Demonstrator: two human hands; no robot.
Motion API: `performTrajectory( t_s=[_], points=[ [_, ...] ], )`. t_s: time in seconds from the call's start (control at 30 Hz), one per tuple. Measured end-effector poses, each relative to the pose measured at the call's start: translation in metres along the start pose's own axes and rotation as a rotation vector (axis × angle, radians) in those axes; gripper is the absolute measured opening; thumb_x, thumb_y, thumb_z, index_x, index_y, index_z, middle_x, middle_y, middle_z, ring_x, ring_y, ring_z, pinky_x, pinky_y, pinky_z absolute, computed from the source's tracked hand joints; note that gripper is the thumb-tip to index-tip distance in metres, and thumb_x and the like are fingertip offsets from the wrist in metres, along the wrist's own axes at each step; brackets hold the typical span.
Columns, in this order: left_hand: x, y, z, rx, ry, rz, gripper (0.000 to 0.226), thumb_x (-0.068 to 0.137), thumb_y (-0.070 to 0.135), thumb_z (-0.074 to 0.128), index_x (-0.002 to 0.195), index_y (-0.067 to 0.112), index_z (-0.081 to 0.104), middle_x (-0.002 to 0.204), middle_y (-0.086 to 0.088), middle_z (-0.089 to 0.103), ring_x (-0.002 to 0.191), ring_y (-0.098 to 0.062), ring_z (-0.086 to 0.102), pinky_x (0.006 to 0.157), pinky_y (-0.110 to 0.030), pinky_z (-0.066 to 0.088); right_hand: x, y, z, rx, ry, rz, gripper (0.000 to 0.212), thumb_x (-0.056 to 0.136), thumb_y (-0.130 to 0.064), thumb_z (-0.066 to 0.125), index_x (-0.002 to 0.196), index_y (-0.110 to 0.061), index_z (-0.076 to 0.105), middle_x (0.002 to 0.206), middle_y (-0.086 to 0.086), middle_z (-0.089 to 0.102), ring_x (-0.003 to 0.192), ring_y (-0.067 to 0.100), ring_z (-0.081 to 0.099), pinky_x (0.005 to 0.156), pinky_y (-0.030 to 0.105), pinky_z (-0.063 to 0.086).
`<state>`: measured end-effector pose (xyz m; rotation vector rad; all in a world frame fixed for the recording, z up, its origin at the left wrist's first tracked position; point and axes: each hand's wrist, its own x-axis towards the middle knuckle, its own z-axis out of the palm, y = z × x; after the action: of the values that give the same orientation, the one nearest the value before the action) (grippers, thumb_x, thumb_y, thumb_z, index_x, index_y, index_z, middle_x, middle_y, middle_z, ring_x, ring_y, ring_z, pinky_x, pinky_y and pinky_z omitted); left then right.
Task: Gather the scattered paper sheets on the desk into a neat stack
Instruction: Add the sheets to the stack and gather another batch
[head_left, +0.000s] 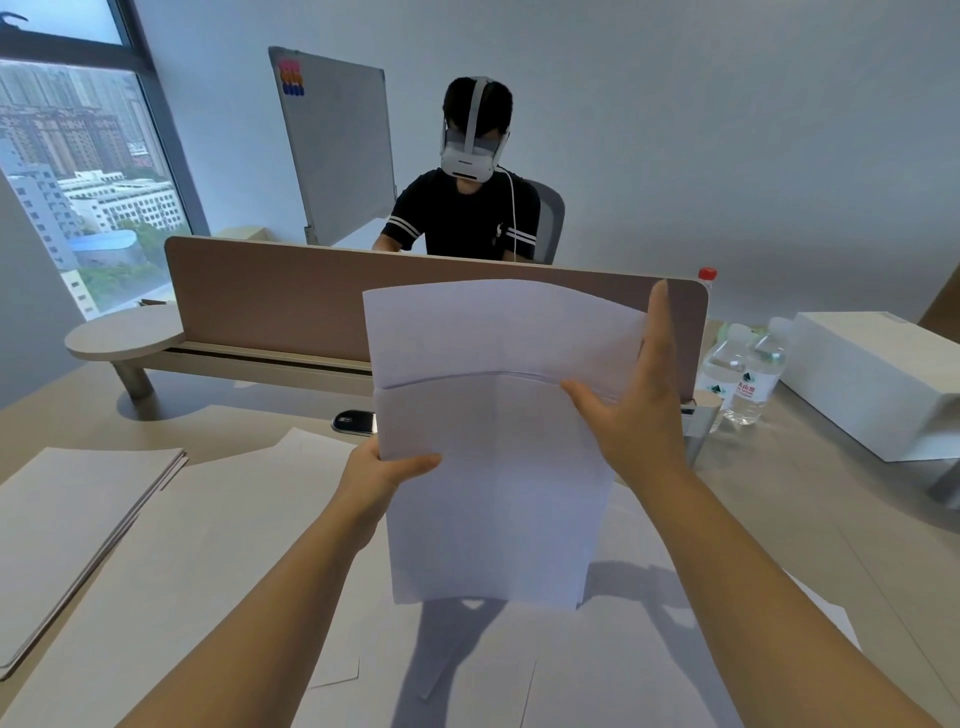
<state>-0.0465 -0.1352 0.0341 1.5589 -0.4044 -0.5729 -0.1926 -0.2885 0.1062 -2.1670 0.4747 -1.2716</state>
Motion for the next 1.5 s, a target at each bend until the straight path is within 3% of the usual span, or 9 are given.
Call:
performTrajectory(
  t_s=[0.2, 0.3, 0.43, 0.6, 0.77, 0.9, 1.1, 1.2, 1.5],
  points=[
    [0.001, -0.003, 0.0, 0.018, -0.009, 0.004, 0.041, 0.082, 0.004, 0.063, 0.121, 0.008, 0.053, 0.11, -0.015, 0.06, 0.102, -0.034, 0.057, 0.086, -0.046, 0.049, 0.007, -0.001, -0.004, -0.165, -0.152, -0.013, 0.069, 0.086, -0.018, 0.062, 0.139, -0.035, 0.021, 0.138, 0.01, 0.037, 0.119, 0.016, 0.041, 0.082, 0.009, 0.029],
    [0.002, -0.004, -0.001, 0.004, -0.006, -0.001, 0.037, 0.08, 0.003, 0.065, 0.116, 0.009, 0.056, 0.107, -0.014, 0.062, 0.099, -0.032, 0.058, 0.084, -0.044, 0.05, 0.008, 0.007, -0.002, -0.232, -0.172, -0.06, 0.042, 0.086, -0.014, 0.061, 0.127, -0.013, 0.053, 0.125, 0.009, 0.05, 0.107, 0.02, 0.053, 0.071, 0.004, 0.033],
    [0.001, -0.008, -0.001, -0.008, -0.039, -0.01, 0.03, 0.071, 0.011, 0.075, 0.093, 0.022, 0.059, 0.095, -0.007, 0.064, 0.091, -0.029, 0.06, 0.077, -0.038, 0.051, 0.007, 0.014, 0.0, -0.23, -0.217, -0.092, 0.025, 0.083, -0.008, 0.063, 0.108, -0.007, 0.065, 0.115, 0.011, 0.057, 0.095, 0.016, 0.053, 0.071, -0.001, 0.031],
    [0.001, -0.018, 0.001, -0.027, -0.071, -0.031, 0.036, 0.056, 0.021, 0.069, 0.091, 0.024, 0.059, 0.093, -0.005, 0.065, 0.088, -0.025, 0.061, 0.074, -0.036, 0.052, 0.003, 0.02, 0.0, -0.167, -0.273, -0.078, 0.027, 0.085, -0.007, 0.061, 0.112, -0.008, 0.065, 0.112, 0.007, 0.06, 0.094, 0.009, 0.049, 0.071, -0.007, 0.033],
    [0.004, -0.029, 0.004, -0.016, -0.047, -0.026, 0.02, 0.081, 0.003, 0.065, 0.085, 0.021, 0.058, 0.089, -0.005, 0.063, 0.085, -0.025, 0.058, 0.074, -0.036, 0.05, -0.001, 0.026, -0.003, 0.108, -0.219, 0.169, 0.041, 0.08, -0.009, 0.068, 0.119, -0.014, 0.057, 0.1, -0.003, 0.061, 0.089, 0.005, 0.052, 0.07, -0.006, 0.039],
    [0.006, -0.031, 0.001, -0.023, -0.054, -0.017, 0.026, 0.064, 0.012, 0.073, 0.085, 0.021, 0.06, 0.088, -0.005, 0.064, 0.084, -0.024, 0.06, 0.076, -0.038, 0.051, -0.005, 0.043, -0.007, 0.47, -0.173, 0.487, 0.027, 0.075, -0.005, 0.071, 0.094, -0.022, 0.06, 0.086, -0.007, 0.065, 0.083, 0.009, 0.061, 0.074, 0.02, 0.052],
    [0.003, -0.036, 0.003, 0.033, -0.1, -0.029, 0.043, 0.056, 0.024, 0.069, 0.098, 0.02, 0.059, 0.104, -0.012, 0.064, 0.101, -0.032, 0.058, 0.09, -0.05, 0.051, -0.046, 0.077, 0.014, 0.518, -0.311, 0.781, 0.029, 0.076, 0.011, 0.063, 0.077, -0.019, 0.063, 0.078, -0.001, 0.065, 0.081, 0.021, 0.06, 0.069, 0.021, 0.053],
    [0.003, -0.036, 0.006, 0.027, -0.076, 0.002, 0.05, 0.055, 0.023, 0.072, 0.103, 0.015, 0.059, 0.109, -0.016, 0.064, 0.104, -0.036, 0.059, 0.091, -0.053, 0.051, -0.053, 0.073, 0.023, 0.551, -0.228, 0.811, 0.031, 0.073, 0.011, 0.066, 0.076, -0.019, 0.062, 0.079, 0.001, 0.063, 0.077, 0.019, 0.06, 0.079, 0.035, 0.049],
    [0.009, -0.013, 0.004, -0.067, -0.098, 0.093, 0.036, 0.058, 0.022, 0.066, 0.092, 0.026, 0.058, 0.093, 0.0, 0.064, 0.089, -0.02, 0.061, 0.078, -0.036, 0.053, -0.037, 0.06, 0.006, 0.6, -0.287, 0.718, 0.024, 0.077, 0.0, 0.067, 0.081, -0.022, 0.06, 0.083, -0.003, 0.063, 0.076, 0.012, 0.061, 0.063, 0.022, 0.054]
  ],
)
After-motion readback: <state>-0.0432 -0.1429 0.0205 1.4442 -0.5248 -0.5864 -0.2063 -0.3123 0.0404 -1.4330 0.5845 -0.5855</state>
